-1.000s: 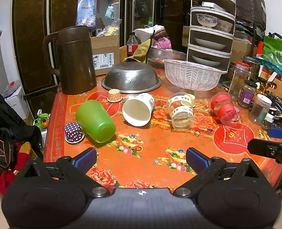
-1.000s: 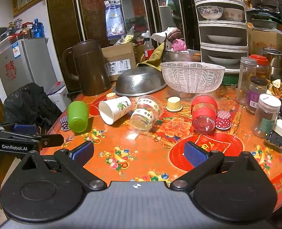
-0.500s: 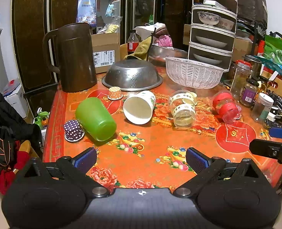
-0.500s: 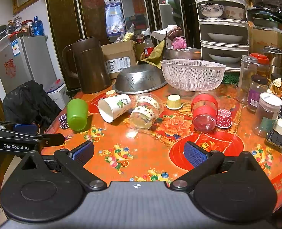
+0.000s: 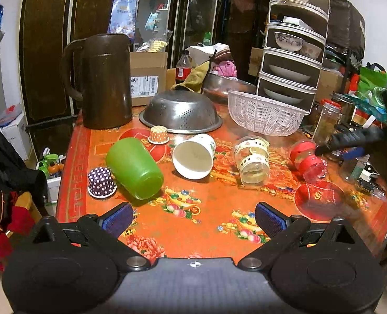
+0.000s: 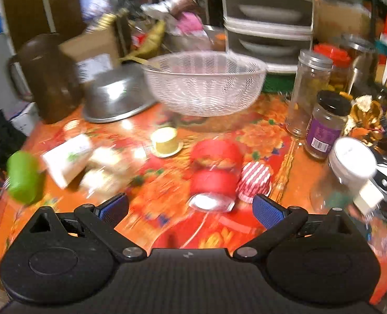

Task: Flip cup upright
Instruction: 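Move the right gripper to the upside-down red-banded plastic cup and close on it, then lift the red-banded cup with the right gripper toward the left gripper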

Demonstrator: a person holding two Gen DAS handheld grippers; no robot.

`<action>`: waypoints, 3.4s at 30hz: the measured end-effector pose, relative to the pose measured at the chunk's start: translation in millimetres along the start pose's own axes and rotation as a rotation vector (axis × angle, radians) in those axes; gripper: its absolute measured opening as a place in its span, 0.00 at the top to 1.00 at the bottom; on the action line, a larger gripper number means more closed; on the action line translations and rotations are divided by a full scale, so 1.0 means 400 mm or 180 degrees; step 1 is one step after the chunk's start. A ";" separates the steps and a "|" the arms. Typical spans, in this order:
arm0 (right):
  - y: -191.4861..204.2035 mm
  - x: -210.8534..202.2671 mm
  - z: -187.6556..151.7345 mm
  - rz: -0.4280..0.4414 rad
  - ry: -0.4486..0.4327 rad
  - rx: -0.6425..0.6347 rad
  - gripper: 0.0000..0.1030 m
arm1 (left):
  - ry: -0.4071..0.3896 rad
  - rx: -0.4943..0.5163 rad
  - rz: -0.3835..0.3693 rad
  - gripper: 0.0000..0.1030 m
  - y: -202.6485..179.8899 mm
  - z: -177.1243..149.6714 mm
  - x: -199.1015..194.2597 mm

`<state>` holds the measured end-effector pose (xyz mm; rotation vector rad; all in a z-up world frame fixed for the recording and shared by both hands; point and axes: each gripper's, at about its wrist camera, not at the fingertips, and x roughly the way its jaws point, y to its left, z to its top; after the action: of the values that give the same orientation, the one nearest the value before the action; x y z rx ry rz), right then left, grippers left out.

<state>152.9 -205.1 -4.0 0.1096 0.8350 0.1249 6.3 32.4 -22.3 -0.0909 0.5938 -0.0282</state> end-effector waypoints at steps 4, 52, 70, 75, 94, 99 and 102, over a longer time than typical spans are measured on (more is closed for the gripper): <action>-0.032 0.084 0.072 -0.0181 0.0249 0.0085 0.10 | 0.0026 -0.0048 -0.0008 0.02 0.028 -0.011 -0.001; 0.346 -0.167 -0.262 0.0894 0.0520 -0.0221 0.39 | 0.0407 -0.0572 -0.0397 0.02 0.146 -0.085 -0.023; 0.324 -0.118 -0.329 0.1055 0.0575 -0.0174 0.30 | 0.0836 -0.0711 -0.0622 0.02 0.077 -0.093 0.056; 0.315 -0.111 -0.341 0.1108 0.0583 -0.0224 0.24 | 0.1021 -0.0805 -0.0788 0.02 0.049 -0.081 0.082; 0.242 -0.184 -0.396 0.1300 0.0348 -0.0302 0.19 | 0.1517 -0.1042 -0.0940 0.04 -0.082 -0.082 0.143; 0.199 -0.213 -0.419 0.1326 0.0278 -0.0256 0.02 | 0.1534 -0.0875 -0.0764 0.07 -0.133 -0.073 0.151; 0.166 -0.229 -0.427 0.1388 0.0203 -0.0159 0.01 | 0.1552 -0.0802 -0.0687 0.15 -0.158 -0.075 0.153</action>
<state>-39.8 -145.5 -41.2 0.2408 0.8612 0.5612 40.0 -35.9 -75.2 -0.4004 1.0715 -0.1890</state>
